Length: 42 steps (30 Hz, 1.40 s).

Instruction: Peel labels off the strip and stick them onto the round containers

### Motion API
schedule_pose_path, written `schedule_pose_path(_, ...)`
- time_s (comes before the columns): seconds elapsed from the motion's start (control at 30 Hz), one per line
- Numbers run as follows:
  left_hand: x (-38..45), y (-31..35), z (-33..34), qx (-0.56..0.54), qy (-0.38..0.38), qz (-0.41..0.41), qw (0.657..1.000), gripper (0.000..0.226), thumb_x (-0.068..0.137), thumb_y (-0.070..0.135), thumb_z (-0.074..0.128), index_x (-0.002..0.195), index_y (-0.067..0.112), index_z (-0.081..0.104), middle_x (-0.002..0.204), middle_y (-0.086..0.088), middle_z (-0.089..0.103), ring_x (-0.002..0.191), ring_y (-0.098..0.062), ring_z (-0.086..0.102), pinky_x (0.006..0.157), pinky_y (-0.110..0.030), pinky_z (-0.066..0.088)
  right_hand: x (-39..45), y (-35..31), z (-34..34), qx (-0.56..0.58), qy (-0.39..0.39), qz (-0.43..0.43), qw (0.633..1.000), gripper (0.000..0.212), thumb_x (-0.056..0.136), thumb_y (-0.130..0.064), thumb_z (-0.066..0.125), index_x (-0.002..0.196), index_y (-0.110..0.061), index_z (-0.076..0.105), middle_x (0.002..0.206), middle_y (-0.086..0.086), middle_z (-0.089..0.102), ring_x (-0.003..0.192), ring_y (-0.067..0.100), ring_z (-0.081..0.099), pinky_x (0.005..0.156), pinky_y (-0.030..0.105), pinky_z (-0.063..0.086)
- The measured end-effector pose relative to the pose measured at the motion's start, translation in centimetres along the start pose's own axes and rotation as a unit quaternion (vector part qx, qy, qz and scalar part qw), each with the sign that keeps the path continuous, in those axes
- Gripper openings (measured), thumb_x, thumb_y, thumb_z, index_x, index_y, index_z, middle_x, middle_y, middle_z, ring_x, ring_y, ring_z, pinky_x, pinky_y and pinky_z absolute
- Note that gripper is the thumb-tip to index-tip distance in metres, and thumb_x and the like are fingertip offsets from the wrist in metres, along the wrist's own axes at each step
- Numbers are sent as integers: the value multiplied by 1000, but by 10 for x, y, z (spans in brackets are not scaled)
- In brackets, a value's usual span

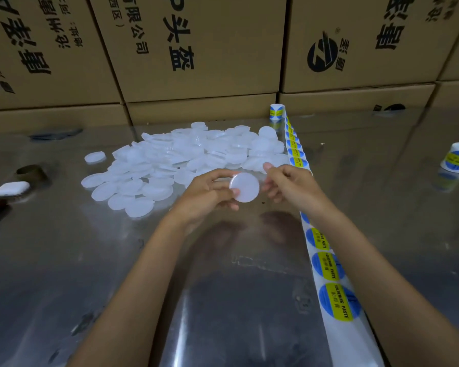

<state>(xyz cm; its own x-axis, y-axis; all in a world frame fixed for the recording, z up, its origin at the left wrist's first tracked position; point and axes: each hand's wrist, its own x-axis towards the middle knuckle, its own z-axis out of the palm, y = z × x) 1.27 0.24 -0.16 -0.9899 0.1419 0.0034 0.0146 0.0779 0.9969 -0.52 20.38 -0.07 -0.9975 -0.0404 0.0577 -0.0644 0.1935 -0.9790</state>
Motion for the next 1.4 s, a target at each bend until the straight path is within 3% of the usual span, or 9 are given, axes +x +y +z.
schedule_pose_path(0.2,4,-7,3,-142,7,-12,990,39,89,-6,65,119,18,71,118,-17,70,95,-29,74,79,-33,61,-30,-4,-63,-214,-109,-53,969,8,87,-19,71,88,-11,69,89,2,72,77,11,61,78,30,52)
schedule_pose_path(0.33,6,-10,13,-168,3,-29,985,36,87,-6,67,113,17,74,131,-17,61,104,-32,72,83,-38,61,-59,10,-83,-328,-228,-4,917,33,70,-41,86,96,-35,66,97,-27,61,86,-8,57,73,7,43)
schedule_pose_path(0.43,4,-10,24,-187,-2,-36,982,39,88,-9,65,118,14,71,129,-17,61,102,-33,72,78,-36,62,-58,20,-75,-344,-228,-42,910,45,70,-47,84,108,-40,61,111,-26,54,102,-8,52,84,8,41)
schedule_pose_path(0.63,-3,-13,44,-196,-35,-44,979,26,91,-3,64,117,-4,66,122,-20,69,112,-27,69,84,-32,60,-43,24,-50,-307,-182,-85,930,50,81,-37,79,124,-31,55,119,-16,60,105,-13,52,77,4,38)
schedule_pose_path(0.73,-6,-13,52,-195,-67,-55,977,22,95,2,62,116,-4,63,114,-23,71,102,-30,72,81,-33,61,-44,21,-56,-288,-229,-80,927,46,84,-35,77,125,-33,55,118,-17,63,102,-14,55,81,3,40)
schedule_pose_path(0.87,-11,-12,67,-167,-125,-76,975,14,100,5,55,114,2,57,99,-20,75,89,-34,75,77,-36,63,-48,25,-67,-269,-303,-43,913,72,77,-37,83,136,-44,43,126,-32,55,116,-13,51,96,9,42)
schedule_pose_path(1.0,-15,-13,80,-65,-151,-40,986,20,104,8,50,122,1,49,97,-16,73,82,-26,76,77,-31,62,-45,33,-64,-220,-262,-58,938,73,76,-35,84,136,-42,44,125,-33,56,120,-11,51,95,8,42)
schedule_pose_path(1.2,-5,-14,72,-24,-86,5,996,21,107,12,41,128,6,39,108,-24,67,83,-23,75,79,-28,62,-42,40,-54,-288,-71,-163,941,51,70,-40,86,113,-31,60,117,-21,54,118,8,48,98,21,38)
schedule_pose_path(1.4,2,-20,67,-55,-47,4,997,16,108,13,39,124,9,41,102,-22,69,80,-23,76,76,-28,62,-57,36,-49,-337,-76,-197,918,44,71,-41,85,111,-32,69,153,-16,34,143,8,22,116,32,22)
